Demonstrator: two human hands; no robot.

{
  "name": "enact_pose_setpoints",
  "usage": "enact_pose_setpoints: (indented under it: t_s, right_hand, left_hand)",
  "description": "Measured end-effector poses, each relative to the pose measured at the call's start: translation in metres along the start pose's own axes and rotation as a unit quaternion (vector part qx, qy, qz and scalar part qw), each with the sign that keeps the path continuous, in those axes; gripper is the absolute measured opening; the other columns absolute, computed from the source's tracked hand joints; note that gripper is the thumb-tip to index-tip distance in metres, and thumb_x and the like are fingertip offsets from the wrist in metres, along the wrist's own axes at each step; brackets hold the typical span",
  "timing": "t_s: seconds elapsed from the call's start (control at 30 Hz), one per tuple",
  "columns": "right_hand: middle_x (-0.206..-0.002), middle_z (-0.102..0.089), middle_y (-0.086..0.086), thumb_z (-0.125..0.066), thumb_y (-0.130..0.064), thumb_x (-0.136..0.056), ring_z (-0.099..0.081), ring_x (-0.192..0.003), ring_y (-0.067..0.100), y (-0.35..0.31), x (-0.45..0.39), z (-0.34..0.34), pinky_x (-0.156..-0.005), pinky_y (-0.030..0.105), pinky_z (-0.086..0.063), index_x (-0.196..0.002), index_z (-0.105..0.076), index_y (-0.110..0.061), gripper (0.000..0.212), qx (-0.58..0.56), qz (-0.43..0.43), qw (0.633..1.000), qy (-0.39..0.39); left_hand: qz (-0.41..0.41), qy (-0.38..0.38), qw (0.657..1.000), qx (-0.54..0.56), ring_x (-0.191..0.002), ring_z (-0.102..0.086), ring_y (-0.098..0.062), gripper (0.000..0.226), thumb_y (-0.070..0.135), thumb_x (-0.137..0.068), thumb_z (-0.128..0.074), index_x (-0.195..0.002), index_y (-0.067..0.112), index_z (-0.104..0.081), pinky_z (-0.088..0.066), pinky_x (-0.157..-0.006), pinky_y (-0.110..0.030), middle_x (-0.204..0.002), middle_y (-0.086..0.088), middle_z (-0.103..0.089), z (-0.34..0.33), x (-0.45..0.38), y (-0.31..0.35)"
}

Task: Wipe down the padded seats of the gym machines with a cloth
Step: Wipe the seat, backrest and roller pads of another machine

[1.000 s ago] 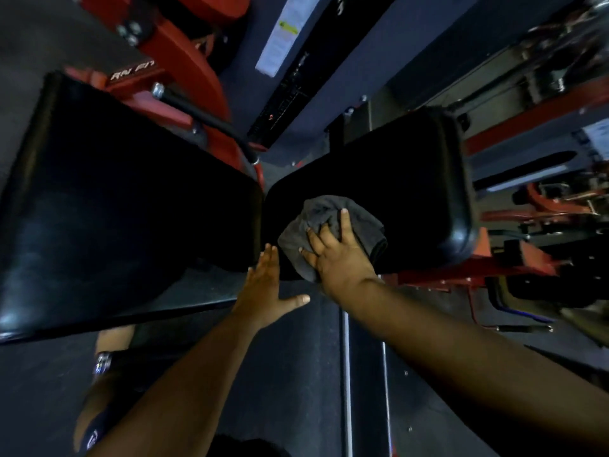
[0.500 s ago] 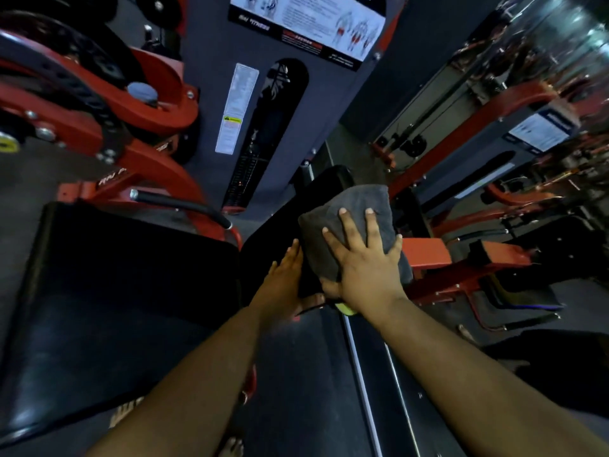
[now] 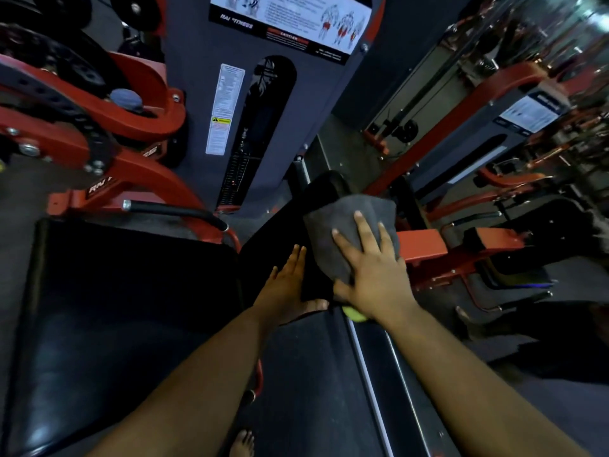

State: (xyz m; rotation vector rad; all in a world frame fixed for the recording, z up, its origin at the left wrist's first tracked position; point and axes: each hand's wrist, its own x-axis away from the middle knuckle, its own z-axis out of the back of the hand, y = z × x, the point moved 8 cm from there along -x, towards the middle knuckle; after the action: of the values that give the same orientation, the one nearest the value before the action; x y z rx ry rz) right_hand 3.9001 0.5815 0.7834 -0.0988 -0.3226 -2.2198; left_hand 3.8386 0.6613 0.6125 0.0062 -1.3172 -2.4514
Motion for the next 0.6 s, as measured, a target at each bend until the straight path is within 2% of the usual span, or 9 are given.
enact_pose_setpoints:
  t_s: [0.1, 0.2, 0.3, 0.37, 0.5, 0.6]
  right_hand:
    - [-0.166, 0.030, -0.011, -0.068, -0.066, -0.075, 0.012, -0.156, 0.038, 0.003, 0.014, -0.010, -0.112, 0.067, -0.035, -0.160, -0.009, -0.050, 0.104, 0.020, 0.003, 1.000, -0.003]
    - [-0.165, 0.031, -0.012, -0.069, -0.064, -0.078, 0.009, -0.155, 0.041, 0.001, -0.033, 0.001, -0.113, 0.067, -0.032, -0.157, -0.007, -0.055, 0.102, 0.029, -0.011, 0.999, -0.010]
    - [-0.165, 0.028, -0.017, -0.073, -0.059, -0.077, 0.004, -0.154, 0.042, 0.002, -0.085, 0.011, -0.108, 0.069, -0.038, -0.154, -0.012, -0.061, 0.098, -0.041, -0.032, 0.998, -0.031]
    - [-0.165, 0.025, -0.018, -0.075, -0.057, -0.076, 0.001, -0.154, 0.040, 0.003, -0.104, 0.017, -0.109, 0.069, -0.037, -0.152, -0.015, -0.063, 0.097, -0.072, -0.043, 0.996, -0.040]
    - [-0.167, 0.021, -0.013, -0.069, -0.056, -0.083, -0.008, -0.151, 0.043, -0.007, -0.102, 0.027, -0.106, 0.068, -0.037, -0.152, -0.015, -0.060, 0.088, -0.024, -0.059, 0.998, -0.011]
    - [-0.168, 0.019, -0.009, -0.064, -0.054, -0.086, -0.009, -0.150, 0.043, -0.014, -0.074, 0.021, -0.105, 0.066, -0.036, -0.154, -0.024, -0.053, 0.079, 0.029, -0.039, 0.999, 0.018]
  left_hand:
    - [-0.007, 0.007, 1.000, 0.000, -0.159, 0.005, -0.019, 0.130, 0.074, -0.079, -0.067, -0.162, 0.016, 0.015, -0.010, -0.128, -0.051, -0.171, -0.002, 0.016, 0.001, 0.001, -0.001]
    - [-0.008, 0.017, 1.000, 0.005, -0.159, 0.000, -0.020, 0.129, 0.071, -0.078, -0.070, -0.163, 0.018, 0.011, -0.013, -0.127, -0.052, -0.172, -0.001, 0.013, 0.005, -0.002, -0.001]
    - [-0.004, 0.000, 1.000, 0.011, -0.159, 0.000, -0.017, 0.130, 0.071, -0.078, -0.071, -0.163, 0.020, 0.012, -0.013, -0.127, -0.051, -0.172, 0.003, 0.016, 0.007, -0.003, -0.003]
    - [0.000, -0.004, 1.000, 0.008, -0.159, -0.002, -0.017, 0.130, 0.073, -0.077, -0.071, -0.163, 0.021, 0.012, -0.014, -0.127, -0.052, -0.172, 0.004, 0.015, 0.009, -0.003, -0.002]
    - [0.034, -0.024, 0.999, -0.019, -0.159, -0.003, -0.019, 0.130, 0.075, -0.075, -0.070, -0.163, 0.024, 0.011, -0.012, -0.127, -0.054, -0.172, 0.005, 0.013, 0.012, -0.003, 0.000]
    - [0.054, -0.033, 0.998, -0.010, -0.159, -0.002, -0.021, 0.132, 0.082, -0.068, -0.065, -0.164, 0.025, 0.004, -0.014, -0.127, -0.055, -0.173, 0.002, 0.006, 0.016, 0.005, 0.001]
